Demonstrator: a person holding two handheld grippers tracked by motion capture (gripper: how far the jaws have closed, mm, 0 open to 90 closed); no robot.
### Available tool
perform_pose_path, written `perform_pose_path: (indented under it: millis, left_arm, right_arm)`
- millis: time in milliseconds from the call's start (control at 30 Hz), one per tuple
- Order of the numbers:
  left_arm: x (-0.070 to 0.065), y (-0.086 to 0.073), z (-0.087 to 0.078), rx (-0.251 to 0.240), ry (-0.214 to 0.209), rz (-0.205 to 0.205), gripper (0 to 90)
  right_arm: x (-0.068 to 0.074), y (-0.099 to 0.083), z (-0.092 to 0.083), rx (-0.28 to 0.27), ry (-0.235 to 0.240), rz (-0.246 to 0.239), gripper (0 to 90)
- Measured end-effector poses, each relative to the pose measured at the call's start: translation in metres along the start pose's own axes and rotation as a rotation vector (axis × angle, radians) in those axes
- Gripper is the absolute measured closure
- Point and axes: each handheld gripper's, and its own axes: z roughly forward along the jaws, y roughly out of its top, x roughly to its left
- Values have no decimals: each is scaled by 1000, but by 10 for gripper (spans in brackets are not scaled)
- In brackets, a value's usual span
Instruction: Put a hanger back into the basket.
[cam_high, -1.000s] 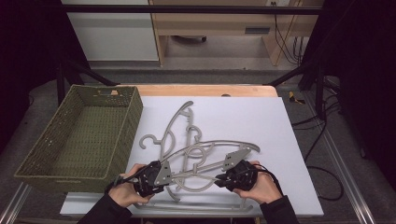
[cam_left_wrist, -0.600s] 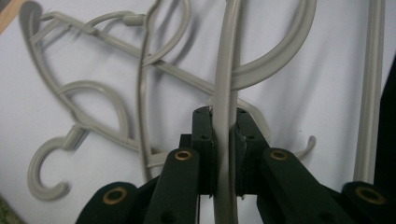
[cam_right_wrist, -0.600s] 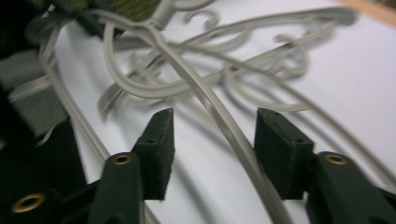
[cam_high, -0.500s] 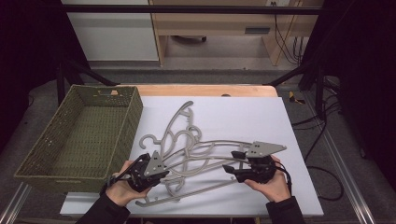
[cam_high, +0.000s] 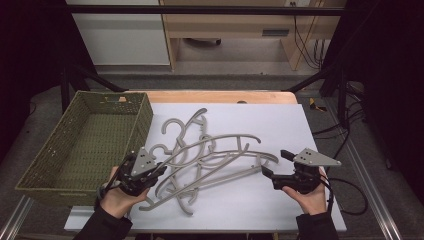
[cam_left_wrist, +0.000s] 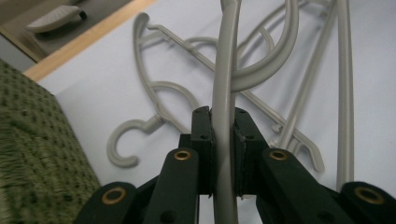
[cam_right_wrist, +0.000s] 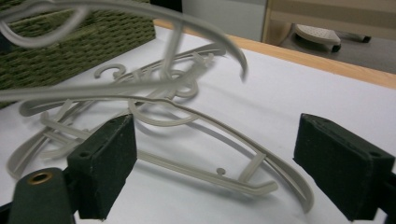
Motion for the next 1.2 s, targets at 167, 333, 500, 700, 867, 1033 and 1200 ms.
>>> perform_pose_path:
  millis: [167,333,500,700,867,1033,1200]
  left_arm:
    - [14,2,-18,-55,46,-49,810]
    - [25,4,-30,-90,76,-85,810]
    - [43,6,-44,-105,100,-86,810]
    - [67,11,-57,-118,134,-102,810]
    - [92,15,-65,-136,165,-129,811]
    - [115,14,-70,-140,195,-136,811]
    - [138,7,-74,-132,225,-150,810]
  right_arm:
    - [-7,-5,-1,-5,-31,41,86]
    - [-11,-7,-1,-11,-52,59,66]
    - [-12,-7,-2,-10,-61,58,57]
    - [-11,-7,-1,-8,-69,64,51]
    - [-12,-7,-2,-12,-73,62,47]
    - [-12,-7,-2,-6,-79,63,46]
    - [-12,-7,-1,-3,-75,59,45]
